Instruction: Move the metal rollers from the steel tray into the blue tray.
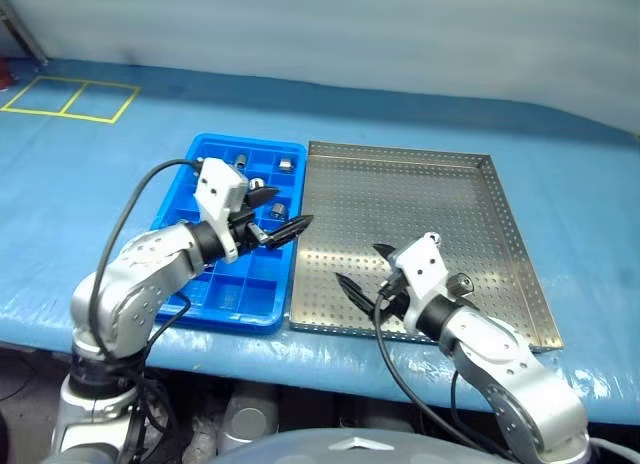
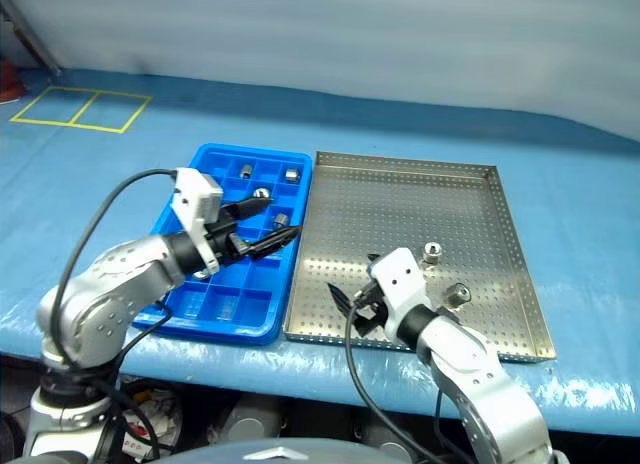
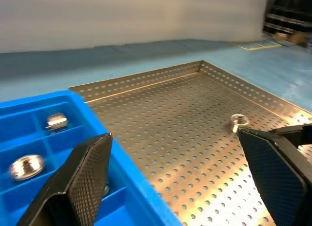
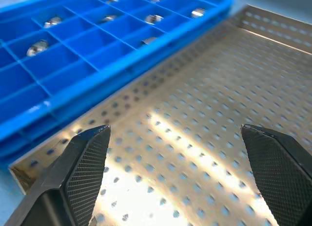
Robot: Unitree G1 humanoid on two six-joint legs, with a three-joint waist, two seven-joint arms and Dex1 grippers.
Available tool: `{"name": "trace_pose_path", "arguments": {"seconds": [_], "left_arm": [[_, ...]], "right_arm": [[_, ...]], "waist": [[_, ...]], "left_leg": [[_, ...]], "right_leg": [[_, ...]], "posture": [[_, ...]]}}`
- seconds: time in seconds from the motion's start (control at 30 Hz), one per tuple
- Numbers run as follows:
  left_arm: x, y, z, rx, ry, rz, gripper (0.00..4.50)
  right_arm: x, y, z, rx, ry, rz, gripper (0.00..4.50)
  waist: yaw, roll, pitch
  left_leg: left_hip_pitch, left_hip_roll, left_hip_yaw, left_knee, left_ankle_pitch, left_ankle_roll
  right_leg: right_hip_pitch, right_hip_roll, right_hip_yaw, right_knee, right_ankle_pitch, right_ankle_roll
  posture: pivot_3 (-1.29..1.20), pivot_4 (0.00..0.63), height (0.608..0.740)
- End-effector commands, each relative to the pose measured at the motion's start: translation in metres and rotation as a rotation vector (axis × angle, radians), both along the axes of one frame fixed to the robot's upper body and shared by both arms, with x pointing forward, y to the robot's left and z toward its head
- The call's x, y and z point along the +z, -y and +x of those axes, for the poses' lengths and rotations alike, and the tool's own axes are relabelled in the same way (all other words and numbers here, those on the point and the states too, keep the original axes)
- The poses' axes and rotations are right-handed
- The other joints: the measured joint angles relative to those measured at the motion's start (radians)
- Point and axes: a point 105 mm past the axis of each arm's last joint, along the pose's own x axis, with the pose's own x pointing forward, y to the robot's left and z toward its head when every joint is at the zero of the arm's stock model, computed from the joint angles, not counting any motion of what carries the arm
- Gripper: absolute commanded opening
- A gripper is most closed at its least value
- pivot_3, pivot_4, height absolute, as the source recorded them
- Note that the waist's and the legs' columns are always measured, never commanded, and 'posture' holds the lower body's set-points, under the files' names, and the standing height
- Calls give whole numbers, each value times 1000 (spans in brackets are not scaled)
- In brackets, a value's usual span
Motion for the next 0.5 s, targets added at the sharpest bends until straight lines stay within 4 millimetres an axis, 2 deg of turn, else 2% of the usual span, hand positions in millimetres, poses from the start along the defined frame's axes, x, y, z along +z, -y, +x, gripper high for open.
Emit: {"name": "trace_pose_path", "arguments": {"seconds": [0.03,0.17,0.3,0.5], "left_arm": [[-1,21,8,-105,36,51,4475],[-17,49,14,-237,22,120,4475],[-35,68,19,-308,47,188,4475],[-52,82,19,-402,78,238,4475]], "right_arm": [[14,10,-5,-67,58,-7,4500],[11,23,-13,-153,43,-17,4500],[8,28,-20,-207,24,-18,4500],[5,29,-27,-255,13,-11,4500]], "waist": [[-32,0,0],[-64,0,0],[-93,0,0],[-126,0,0]], "left_leg": [[0,0,0,0,0,0],[1,0,0,0,0,0],[1,0,2,0,0,0],[3,0,4,0,0,0]], "right_leg": [[0,0,1,0,0,0],[0,1,2,1,2,4],[-1,1,5,1,3,5],[-2,2,8,2,3,5]], "posture": [[60,150,740],[1,150,740],[-33,150,740],[-91,150,740]]}}
